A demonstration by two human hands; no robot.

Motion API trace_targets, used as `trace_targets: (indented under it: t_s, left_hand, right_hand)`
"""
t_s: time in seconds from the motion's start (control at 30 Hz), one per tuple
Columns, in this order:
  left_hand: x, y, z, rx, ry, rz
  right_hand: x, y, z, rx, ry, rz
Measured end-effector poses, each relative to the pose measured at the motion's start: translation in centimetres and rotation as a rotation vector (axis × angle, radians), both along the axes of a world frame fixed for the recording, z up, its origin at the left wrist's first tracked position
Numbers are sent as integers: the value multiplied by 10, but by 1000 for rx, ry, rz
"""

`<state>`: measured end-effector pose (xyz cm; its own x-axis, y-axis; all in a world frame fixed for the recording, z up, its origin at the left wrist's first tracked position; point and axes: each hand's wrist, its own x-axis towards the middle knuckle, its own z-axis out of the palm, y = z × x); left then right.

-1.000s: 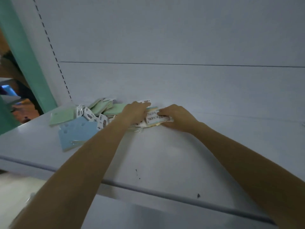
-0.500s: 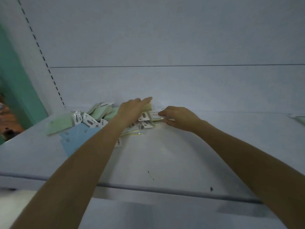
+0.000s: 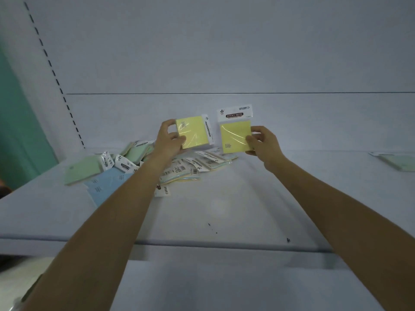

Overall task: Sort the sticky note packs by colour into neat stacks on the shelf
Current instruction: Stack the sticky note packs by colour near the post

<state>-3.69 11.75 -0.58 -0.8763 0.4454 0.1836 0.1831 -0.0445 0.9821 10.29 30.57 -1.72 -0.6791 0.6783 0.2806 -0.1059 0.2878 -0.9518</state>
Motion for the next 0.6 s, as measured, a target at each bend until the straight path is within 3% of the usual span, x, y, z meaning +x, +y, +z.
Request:
trace_targets:
  t_s: [0.13, 0.3, 0.6]
  left_hand:
    - [13, -2, 2, 22, 7, -45]
    - [36, 9, 6, -18, 92, -149]
    - [103, 60, 3, 45, 62, -284]
  right_hand:
    - [16, -2, -1, -95, 29, -62]
    - [53, 1, -3, -88, 20, -121]
    - [150, 29, -7, -78, 33, -233]
